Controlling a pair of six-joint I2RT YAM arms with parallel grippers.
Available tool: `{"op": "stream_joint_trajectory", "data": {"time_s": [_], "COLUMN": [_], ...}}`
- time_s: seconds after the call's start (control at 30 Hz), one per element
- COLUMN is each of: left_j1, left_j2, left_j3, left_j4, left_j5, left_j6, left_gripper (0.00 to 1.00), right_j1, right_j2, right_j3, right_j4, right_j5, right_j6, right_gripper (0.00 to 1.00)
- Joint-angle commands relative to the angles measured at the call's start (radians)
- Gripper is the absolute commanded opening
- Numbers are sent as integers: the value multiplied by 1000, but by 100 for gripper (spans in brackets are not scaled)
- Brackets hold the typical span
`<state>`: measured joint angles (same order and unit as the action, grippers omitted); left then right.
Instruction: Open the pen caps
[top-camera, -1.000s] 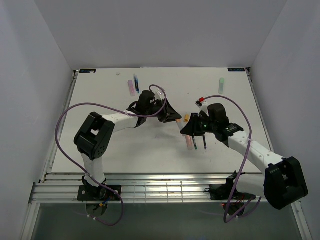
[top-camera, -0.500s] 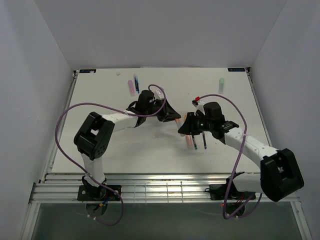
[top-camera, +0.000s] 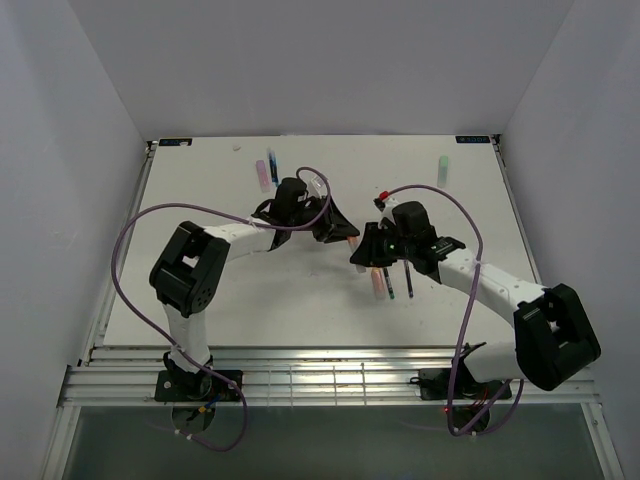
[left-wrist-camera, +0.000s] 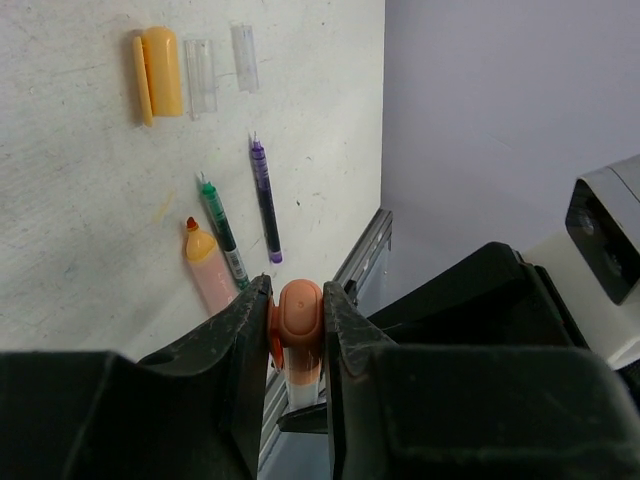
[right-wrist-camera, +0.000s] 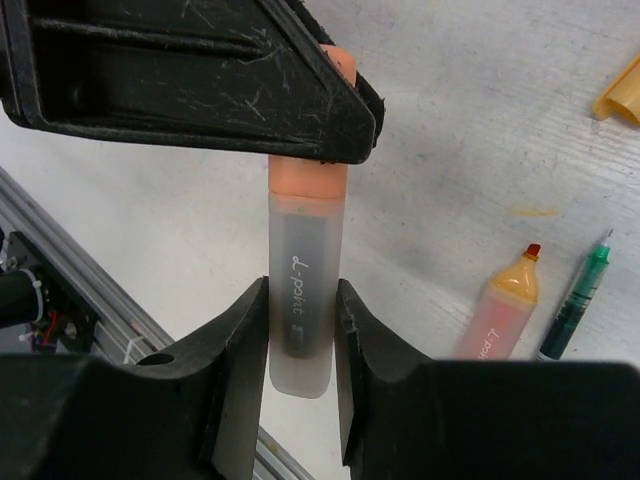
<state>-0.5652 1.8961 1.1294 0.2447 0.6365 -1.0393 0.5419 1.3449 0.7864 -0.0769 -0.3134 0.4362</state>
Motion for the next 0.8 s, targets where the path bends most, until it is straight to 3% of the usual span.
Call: {"op": "stream_joint_trajectory", "data": {"time_s": [0.0,0.33,0.57,0.77], "left_j1": [45,122,133,99], "left_j2": [26,86,87,119], "left_j3": [91,170,159,161], "left_j4": [11,-5,-41,-53], "left_j5": [17,0,-15,3], "left_j6": [2,35,76,91], "left_gripper": [0,0,0,0], "right_j1": [72,253,247,204], "right_j2": [-36,-194,-231,-101], "right_j3": [-22,-231,-207,-89], "right_j4": [-20,2,-53,-95], "right_j5": [37,151,249,336], "right_j6": [8,124,82,3], "right_gripper": [8,8,8,8]}}
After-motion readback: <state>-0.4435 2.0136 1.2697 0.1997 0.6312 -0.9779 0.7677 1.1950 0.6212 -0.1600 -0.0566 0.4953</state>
